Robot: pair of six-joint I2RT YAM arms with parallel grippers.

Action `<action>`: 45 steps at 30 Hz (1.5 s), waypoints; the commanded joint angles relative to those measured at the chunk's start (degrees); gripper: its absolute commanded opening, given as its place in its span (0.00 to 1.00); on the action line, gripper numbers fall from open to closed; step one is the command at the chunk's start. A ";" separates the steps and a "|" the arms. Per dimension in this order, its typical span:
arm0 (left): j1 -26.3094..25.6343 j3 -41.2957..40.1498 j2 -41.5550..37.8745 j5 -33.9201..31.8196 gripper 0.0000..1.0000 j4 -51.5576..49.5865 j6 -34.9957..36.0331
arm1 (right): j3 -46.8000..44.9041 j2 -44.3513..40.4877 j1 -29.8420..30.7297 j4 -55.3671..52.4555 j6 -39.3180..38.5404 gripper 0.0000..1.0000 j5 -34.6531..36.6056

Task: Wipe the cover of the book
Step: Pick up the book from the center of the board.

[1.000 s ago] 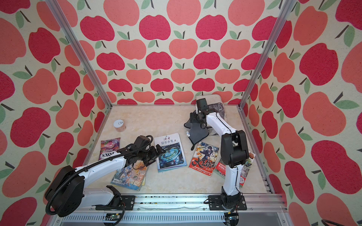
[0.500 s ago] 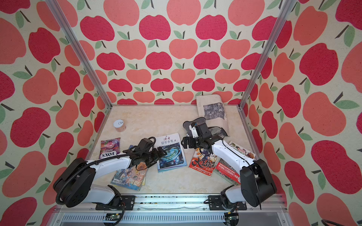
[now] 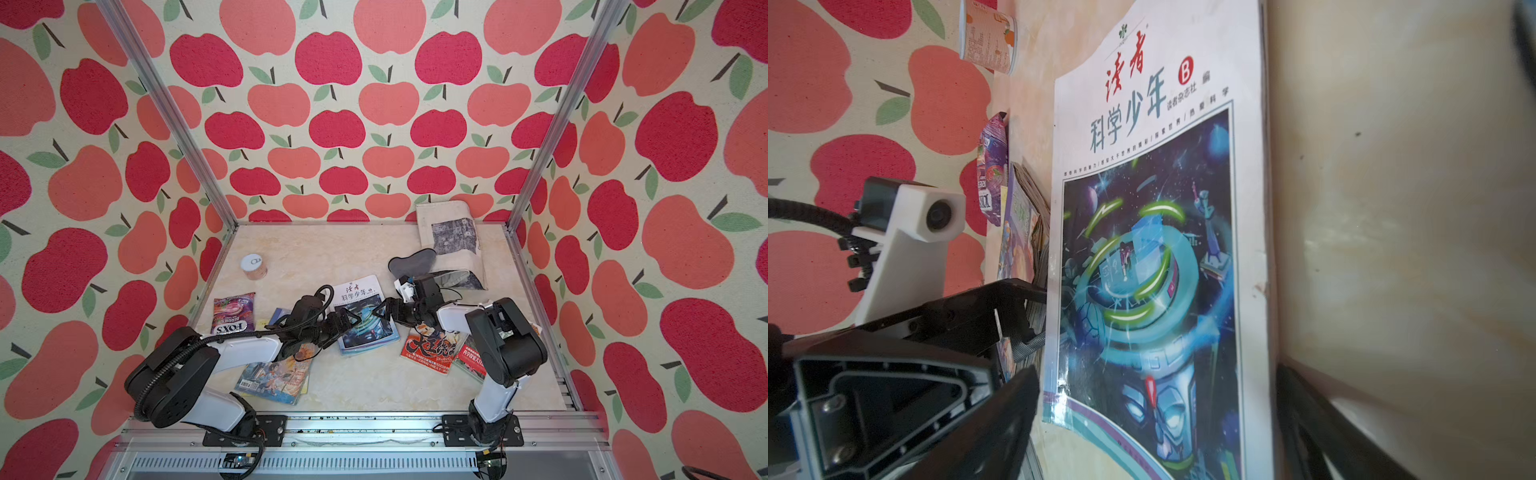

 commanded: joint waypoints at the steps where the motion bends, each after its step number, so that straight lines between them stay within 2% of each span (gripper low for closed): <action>1: 0.16 -0.16 1.04 3.78 0.97 5.18 0.33 | -3.35 4.43 1.31 4.86 6.34 0.91 -2.95; 5: 0.91 3.83 -1.70 4.63 0.75 -2.81 2.27 | -5.33 3.77 0.57 7.52 7.72 0.90 -3.54; 9: 2.52 7.00 -5.26 4.64 0.30 -13.41 5.55 | -5.73 0.03 -1.25 4.75 6.34 0.90 -4.06; 13: 4.92 6.48 -8.08 8.55 0.01 -12.61 6.06 | -5.46 -5.16 -2.81 1.05 5.38 0.90 -4.37; 16: 6.29 6.77 -10.47 13.08 0.00 -9.30 6.68 | -5.91 -9.00 -3.13 1.13 7.32 0.92 -5.47; 20: 7.27 8.14 -12.25 21.36 0.00 -2.53 9.09 | -7.11 -11.85 -2.52 8.51 14.39 0.95 -8.90; 23: 7.38 9.97 -12.22 26.80 0.00 -1.01 10.02 | -6.40 -12.39 -2.56 11.15 16.62 0.97 -9.90; 25: 7.45 10.73 -12.10 29.84 0.00 1.16 9.08 | -5.90 -11.50 -2.64 13.01 17.78 0.97 -11.06; 29: 7.38 10.89 -12.11 35.77 0.00 11.16 3.87 | -7.71 -9.06 -3.13 24.16 23.98 0.98 -12.02; 33: 7.07 11.12 -11.86 39.00 0.00 17.94 -0.41 | -8.69 -4.61 -3.12 42.81 33.58 0.99 -13.45; 36: 6.86 12.13 -11.65 39.73 0.00 17.43 -0.98 | -8.07 1.20 -2.91 61.14 42.88 0.99 -13.66; 37: 6.90 12.35 -11.76 39.72 0.00 17.21 -1.05 | -6.79 2.32 -2.62 61.73 44.39 0.99 -14.43; 41: 7.07 12.91 -11.43 40.32 0.00 20.02 -3.75 | -3.01 2.20 -0.19 61.75 42.29 0.99 -14.28; 45: 7.51 14.24 -11.46 41.64 0.00 22.76 -6.29 | 0.51 3.72 0.36 61.65 45.37 0.99 -14.13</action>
